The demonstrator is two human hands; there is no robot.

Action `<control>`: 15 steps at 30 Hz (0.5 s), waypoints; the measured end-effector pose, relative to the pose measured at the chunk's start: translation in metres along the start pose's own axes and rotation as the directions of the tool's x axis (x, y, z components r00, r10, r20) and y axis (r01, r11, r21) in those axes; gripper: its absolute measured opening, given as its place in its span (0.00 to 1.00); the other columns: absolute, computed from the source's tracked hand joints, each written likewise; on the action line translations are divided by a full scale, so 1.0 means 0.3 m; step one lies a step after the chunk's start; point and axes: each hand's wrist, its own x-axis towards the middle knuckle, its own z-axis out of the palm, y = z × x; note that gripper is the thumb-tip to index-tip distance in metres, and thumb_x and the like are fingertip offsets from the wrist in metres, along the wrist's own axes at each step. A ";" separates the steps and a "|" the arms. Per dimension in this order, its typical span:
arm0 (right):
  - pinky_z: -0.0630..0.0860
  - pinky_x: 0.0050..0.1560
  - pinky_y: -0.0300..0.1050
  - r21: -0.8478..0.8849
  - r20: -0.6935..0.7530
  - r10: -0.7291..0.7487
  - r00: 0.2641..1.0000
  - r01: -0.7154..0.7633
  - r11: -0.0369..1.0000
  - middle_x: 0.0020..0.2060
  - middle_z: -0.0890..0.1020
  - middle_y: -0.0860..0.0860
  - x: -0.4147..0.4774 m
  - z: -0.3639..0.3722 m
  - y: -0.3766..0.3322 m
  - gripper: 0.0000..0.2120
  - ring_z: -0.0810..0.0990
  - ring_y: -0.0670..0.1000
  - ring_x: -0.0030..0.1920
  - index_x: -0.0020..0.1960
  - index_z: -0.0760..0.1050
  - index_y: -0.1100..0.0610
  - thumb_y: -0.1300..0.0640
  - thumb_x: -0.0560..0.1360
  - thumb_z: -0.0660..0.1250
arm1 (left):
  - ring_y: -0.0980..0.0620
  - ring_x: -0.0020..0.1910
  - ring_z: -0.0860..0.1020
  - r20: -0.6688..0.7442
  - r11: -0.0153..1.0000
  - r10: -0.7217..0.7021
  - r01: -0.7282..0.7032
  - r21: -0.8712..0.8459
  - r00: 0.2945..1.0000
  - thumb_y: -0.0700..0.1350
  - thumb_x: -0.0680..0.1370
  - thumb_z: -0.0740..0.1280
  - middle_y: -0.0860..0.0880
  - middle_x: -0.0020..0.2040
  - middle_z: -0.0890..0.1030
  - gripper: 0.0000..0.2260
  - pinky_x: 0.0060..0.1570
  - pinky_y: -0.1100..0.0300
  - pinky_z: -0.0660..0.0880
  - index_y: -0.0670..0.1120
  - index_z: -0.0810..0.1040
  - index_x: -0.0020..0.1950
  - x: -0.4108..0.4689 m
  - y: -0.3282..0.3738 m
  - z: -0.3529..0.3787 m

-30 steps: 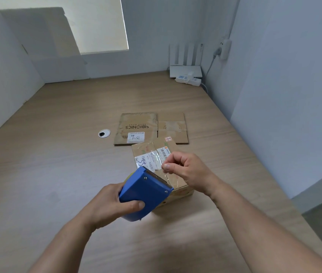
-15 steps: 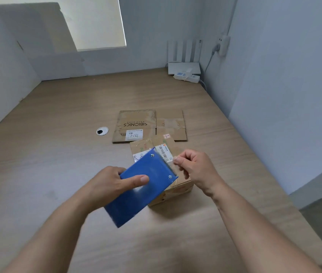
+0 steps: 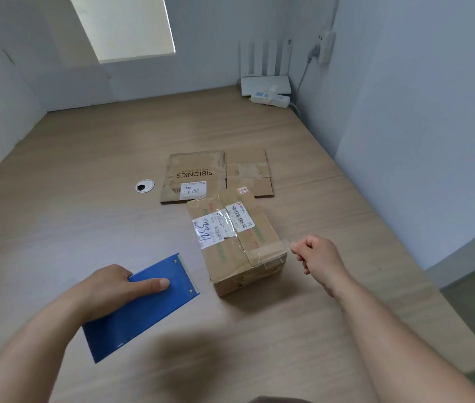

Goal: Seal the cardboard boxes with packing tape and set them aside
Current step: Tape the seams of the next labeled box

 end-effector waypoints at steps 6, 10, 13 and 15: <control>0.69 0.35 0.49 -0.033 -0.005 0.048 0.999 -0.048 0.998 0.28 0.74 0.52 0.014 0.015 0.023 0.12 0.69 0.52 0.28 0.32 0.72 0.58 0.61 0.75 0.66 | 0.50 0.34 0.79 -0.026 0.996 -0.051 0.053 0.067 0.998 0.74 0.61 0.68 0.47 0.36 0.82 0.32 0.33 0.60 0.67 0.44 0.80 0.38 0.068 0.002 0.036; 0.69 0.31 0.46 -0.022 0.023 0.113 0.993 -0.112 0.993 0.28 0.74 0.53 0.028 0.027 0.029 0.11 0.69 0.51 0.28 0.34 0.73 0.59 0.62 0.75 0.65 | 0.49 0.37 0.80 -0.011 0.993 -0.094 0.095 0.077 0.995 0.70 0.66 0.69 0.46 0.40 0.82 0.29 0.35 0.60 0.68 0.43 0.81 0.42 0.110 0.011 0.070; 0.67 0.26 0.41 0.045 0.103 0.197 0.975 -0.202 0.978 0.28 0.72 0.53 0.031 0.034 0.015 0.11 0.66 0.49 0.27 0.35 0.71 0.59 0.63 0.76 0.64 | 0.50 0.39 0.80 -0.003 0.990 -0.116 0.115 0.078 0.993 0.70 0.66 0.68 0.47 0.41 0.81 0.29 0.36 0.60 0.69 0.44 0.80 0.43 0.136 0.037 0.108; 0.65 0.26 0.40 0.069 0.153 0.247 0.957 -0.259 0.963 0.28 0.71 0.53 0.031 0.028 0.003 0.10 0.65 0.50 0.27 0.36 0.72 0.59 0.61 0.76 0.64 | 0.50 0.40 0.79 -0.009 0.989 -0.120 0.121 0.081 0.993 0.71 0.66 0.68 0.47 0.42 0.81 0.29 0.36 0.59 0.68 0.44 0.80 0.43 0.148 0.056 0.126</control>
